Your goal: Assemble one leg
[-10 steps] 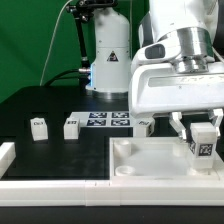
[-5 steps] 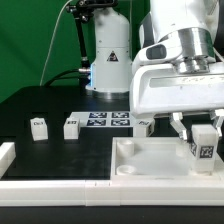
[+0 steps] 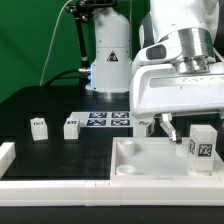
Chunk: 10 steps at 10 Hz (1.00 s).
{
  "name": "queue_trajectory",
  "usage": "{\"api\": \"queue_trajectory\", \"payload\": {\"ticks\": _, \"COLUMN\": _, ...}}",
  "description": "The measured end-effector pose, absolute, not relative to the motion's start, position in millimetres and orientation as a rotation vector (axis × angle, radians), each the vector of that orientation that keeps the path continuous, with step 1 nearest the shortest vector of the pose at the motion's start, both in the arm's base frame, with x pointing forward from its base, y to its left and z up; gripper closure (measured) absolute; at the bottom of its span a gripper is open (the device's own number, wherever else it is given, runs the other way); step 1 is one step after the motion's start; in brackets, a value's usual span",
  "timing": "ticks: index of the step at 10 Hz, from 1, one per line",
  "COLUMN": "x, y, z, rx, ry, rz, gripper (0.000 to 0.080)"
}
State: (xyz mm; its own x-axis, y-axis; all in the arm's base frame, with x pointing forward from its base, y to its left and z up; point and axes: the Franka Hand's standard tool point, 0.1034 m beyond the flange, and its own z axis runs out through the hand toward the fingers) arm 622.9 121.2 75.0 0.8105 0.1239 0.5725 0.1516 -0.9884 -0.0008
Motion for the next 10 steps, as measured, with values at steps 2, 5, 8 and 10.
{"api": "queue_trajectory", "payload": {"ticks": 2, "x": 622.9, "y": 121.2, "z": 75.0, "rx": -2.945, "ry": -0.224, "rz": -0.926, "gripper": 0.0151}}
{"api": "queue_trajectory", "payload": {"ticks": 5, "x": 621.3, "y": 122.4, "z": 72.4, "rx": -2.959, "ry": -0.227, "rz": -0.87, "gripper": 0.0151}}
{"api": "queue_trajectory", "payload": {"ticks": 8, "x": 616.5, "y": 122.8, "z": 70.4, "rx": -2.995, "ry": -0.198, "rz": -0.696, "gripper": 0.0151}}
{"api": "queue_trajectory", "payload": {"ticks": 10, "x": 619.8, "y": 120.8, "z": 75.9, "rx": -3.033, "ry": -0.199, "rz": -0.421, "gripper": 0.0151}}
